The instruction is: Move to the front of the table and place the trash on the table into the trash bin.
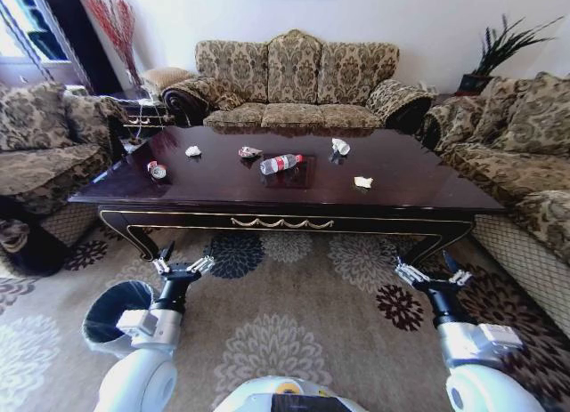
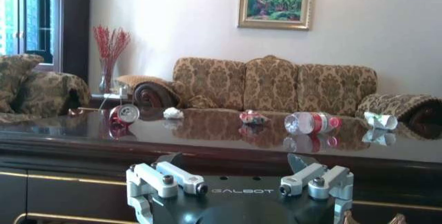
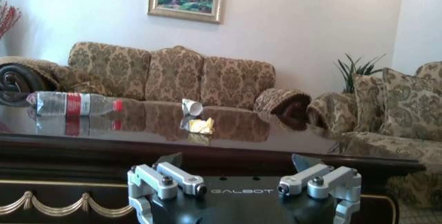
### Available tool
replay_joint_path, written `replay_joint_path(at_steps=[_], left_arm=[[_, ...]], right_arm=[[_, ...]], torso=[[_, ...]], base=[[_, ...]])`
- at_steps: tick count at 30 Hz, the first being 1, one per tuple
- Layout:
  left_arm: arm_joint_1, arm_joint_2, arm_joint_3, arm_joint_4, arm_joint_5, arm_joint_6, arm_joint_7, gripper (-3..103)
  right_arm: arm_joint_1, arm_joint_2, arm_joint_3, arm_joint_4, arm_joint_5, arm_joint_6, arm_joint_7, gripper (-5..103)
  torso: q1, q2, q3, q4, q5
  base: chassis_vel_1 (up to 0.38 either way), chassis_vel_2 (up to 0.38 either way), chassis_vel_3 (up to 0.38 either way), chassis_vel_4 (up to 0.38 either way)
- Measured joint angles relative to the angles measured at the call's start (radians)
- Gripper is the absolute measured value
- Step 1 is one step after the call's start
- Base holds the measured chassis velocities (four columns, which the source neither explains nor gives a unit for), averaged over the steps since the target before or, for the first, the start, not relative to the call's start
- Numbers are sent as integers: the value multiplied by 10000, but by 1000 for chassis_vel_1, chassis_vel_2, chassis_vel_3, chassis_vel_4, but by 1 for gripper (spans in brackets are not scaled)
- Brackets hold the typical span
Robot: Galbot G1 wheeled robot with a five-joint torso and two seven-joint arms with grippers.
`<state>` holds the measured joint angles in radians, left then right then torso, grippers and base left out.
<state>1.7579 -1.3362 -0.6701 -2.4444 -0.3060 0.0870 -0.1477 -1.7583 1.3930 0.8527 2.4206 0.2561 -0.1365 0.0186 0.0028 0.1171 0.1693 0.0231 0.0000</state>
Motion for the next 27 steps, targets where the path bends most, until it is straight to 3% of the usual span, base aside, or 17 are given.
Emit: replay_joint_path(at_steps=[10, 18, 27], left_arm=[[-15, -36, 13, -12, 2, 4, 18, 100], [-75, -40, 20, 65, -37, 4, 29, 100], [-129, -35, 20, 152, -58, 4, 28, 100]], right_arm=[[22, -23, -27, -64, -139, 35, -15, 100], [76, -15, -89, -106, -250, 64, -35, 100], [149, -30, -83, -321, -296, 677, -164, 100]], torso=[[0, -2, -2, -1, 2], [-1, -3, -3, 0, -6], [0, -5, -3, 0, -7]], base=[[67, 59, -67, -69], [249, 236, -224, -230], [243, 242, -242, -242]])
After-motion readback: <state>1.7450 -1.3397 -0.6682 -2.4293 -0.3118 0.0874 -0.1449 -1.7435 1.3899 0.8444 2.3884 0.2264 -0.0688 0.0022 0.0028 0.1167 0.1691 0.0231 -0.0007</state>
